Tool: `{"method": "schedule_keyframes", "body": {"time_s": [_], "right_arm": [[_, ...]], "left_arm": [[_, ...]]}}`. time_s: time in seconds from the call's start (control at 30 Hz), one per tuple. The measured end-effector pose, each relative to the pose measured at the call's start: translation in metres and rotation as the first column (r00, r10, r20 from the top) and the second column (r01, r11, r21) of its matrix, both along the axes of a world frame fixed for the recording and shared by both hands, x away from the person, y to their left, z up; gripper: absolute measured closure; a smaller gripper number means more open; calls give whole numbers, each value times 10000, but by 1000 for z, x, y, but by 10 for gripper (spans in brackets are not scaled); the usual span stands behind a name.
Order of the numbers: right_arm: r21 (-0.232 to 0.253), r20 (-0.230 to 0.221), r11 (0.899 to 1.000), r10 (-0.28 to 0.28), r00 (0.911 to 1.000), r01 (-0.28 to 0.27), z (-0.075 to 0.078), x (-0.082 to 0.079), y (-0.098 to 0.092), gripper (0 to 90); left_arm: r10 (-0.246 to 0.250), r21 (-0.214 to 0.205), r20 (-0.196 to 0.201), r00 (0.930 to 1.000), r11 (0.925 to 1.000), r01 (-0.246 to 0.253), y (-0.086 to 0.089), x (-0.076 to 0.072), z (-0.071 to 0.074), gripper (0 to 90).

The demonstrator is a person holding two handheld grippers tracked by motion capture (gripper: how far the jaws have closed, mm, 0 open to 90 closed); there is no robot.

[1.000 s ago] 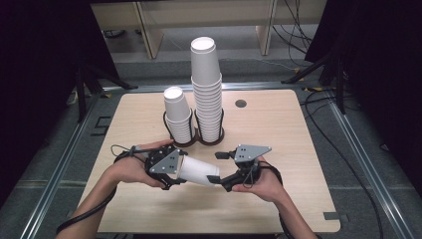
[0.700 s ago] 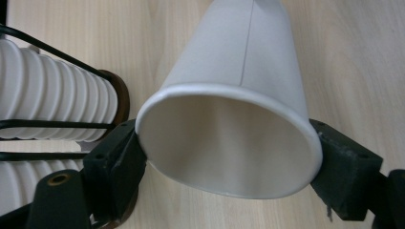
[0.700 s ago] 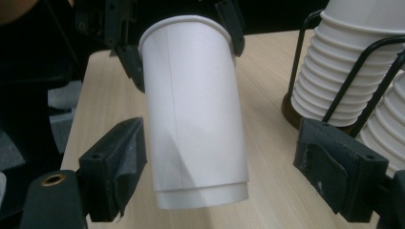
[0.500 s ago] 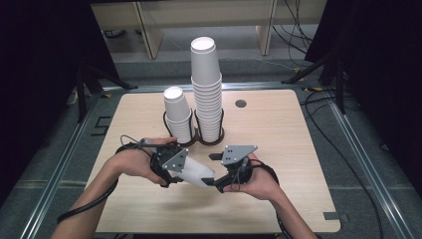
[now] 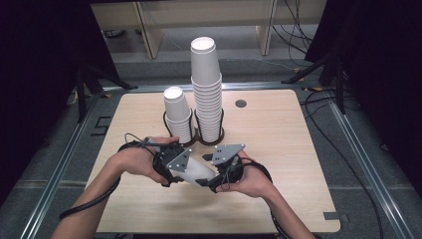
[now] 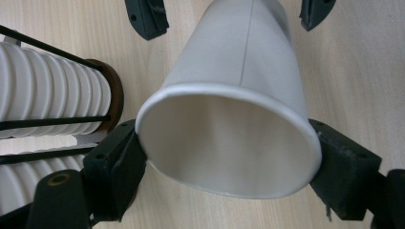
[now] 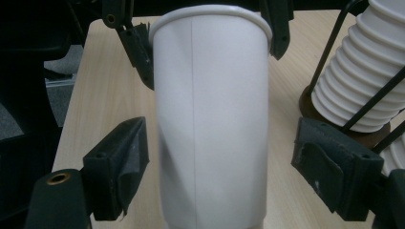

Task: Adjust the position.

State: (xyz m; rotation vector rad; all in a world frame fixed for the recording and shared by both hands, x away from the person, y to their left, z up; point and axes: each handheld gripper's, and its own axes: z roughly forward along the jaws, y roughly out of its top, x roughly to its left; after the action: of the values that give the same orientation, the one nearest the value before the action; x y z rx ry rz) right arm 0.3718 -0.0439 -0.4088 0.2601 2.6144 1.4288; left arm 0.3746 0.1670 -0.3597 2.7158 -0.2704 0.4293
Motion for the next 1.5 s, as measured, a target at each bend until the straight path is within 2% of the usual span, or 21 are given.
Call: {"method": "schedule_keyframes", "body": {"time_s": [0.07,0.1,0.3,0.37,0.4,0.43,0.53,0.57,0.6,0.63,0.8,1.03,1.07,1.1,1.17,1.3,1.33,1.37,1.4,1.47,1.5], "right_arm": [[-149,-299,9997,-201,9993,197,0,-2,2,203],[-151,152,9999,68,9999,-65,0,1,3,203],[-409,127,9992,34,9999,-29,-4,1,9,199],[-413,23,9991,98,9999,-97,-5,1,11,199],[-458,-471,9989,-126,9988,104,-5,-2,11,198],[-468,-55,9988,158,9999,-160,-6,1,12,198],[-650,-80,9976,232,9997,-237,-9,1,13,198],[-707,-599,9975,-38,9982,-5,-10,-3,13,197],[-714,-545,9974,3,9985,-42,-10,-2,14,200],[-775,-147,9967,240,9996,-251,-11,1,14,202],[-854,-89,9961,193,9998,-200,-13,2,14,204],[-972,-179,9950,192,9997,-208,-16,4,16,205],[-1018,-601,9948,-64,9982,2,-17,1,16,206],[-967,-127,9951,179,9998,-191,-16,4,16,207],[-964,-661,9953,-9,9978,-55,-17,2,17,208],[-986,-678,9951,33,9977,-100,-18,1,18,215],[-1014,-262,9944,267,9993,-292,-17,5,18,219],[-1017,-222,9943,290,9993,-312,-17,5,18,226],[-991,-691,9950,24,9976,-92,-18,2,18,235],[-947,-517,9953,168,9985,-217,-19,4,18,238],[-938,-725,9956,23,9974,-91,-19,2,18,241]], "left_arm": [[-4,73,17,10000,10000,4,0,0,1,199],[23,43,36,10000,10000,-23,-1,0,1,200],[-34,106,32,10000,9999,34,-2,0,1,200],[-44,125,39,10000,9999,44,-3,0,1,199],[-33,143,48,10000,9999,33,-3,0,1,199],[-49,186,50,10000,9998,48,-3,0,1,199],[-74,194,35,10000,9998,73,-3,0,1,200],[-84,210,40,10000,9997,83,-3,0,1,200],[-93,222,26,10000,9997,92,-4,0,1,200],[-98,225,26,9999,9997,97,-4,0,1,200],[-118,208,-14,9999,9997,118,-5,0,0,200],[-150,212,17,9999,9997,150,-6,0,0,199],[-139,174,-1,9999,9998,139,-6,0,0,199],[-158,197,-3,9999,9997,158,-6,0,0,199],[-181,210,12,9998,9996,181,-6,0,0,199],[-238,275,38,9997,9993,236,-7,0,0,198],[-234,218,40,9997,9995,233,-7,0,0,197],[-147,-6,-88,9999,9999,147,-6,0,-1,197],[-72,-178,-173,9998,9998,69,-6,-1,-2,197],[-235,124,-22,9997,9996,236,-6,0,-1,197],[-171,0,-69,9998,9999,171,-6,0,-1,197]]}}
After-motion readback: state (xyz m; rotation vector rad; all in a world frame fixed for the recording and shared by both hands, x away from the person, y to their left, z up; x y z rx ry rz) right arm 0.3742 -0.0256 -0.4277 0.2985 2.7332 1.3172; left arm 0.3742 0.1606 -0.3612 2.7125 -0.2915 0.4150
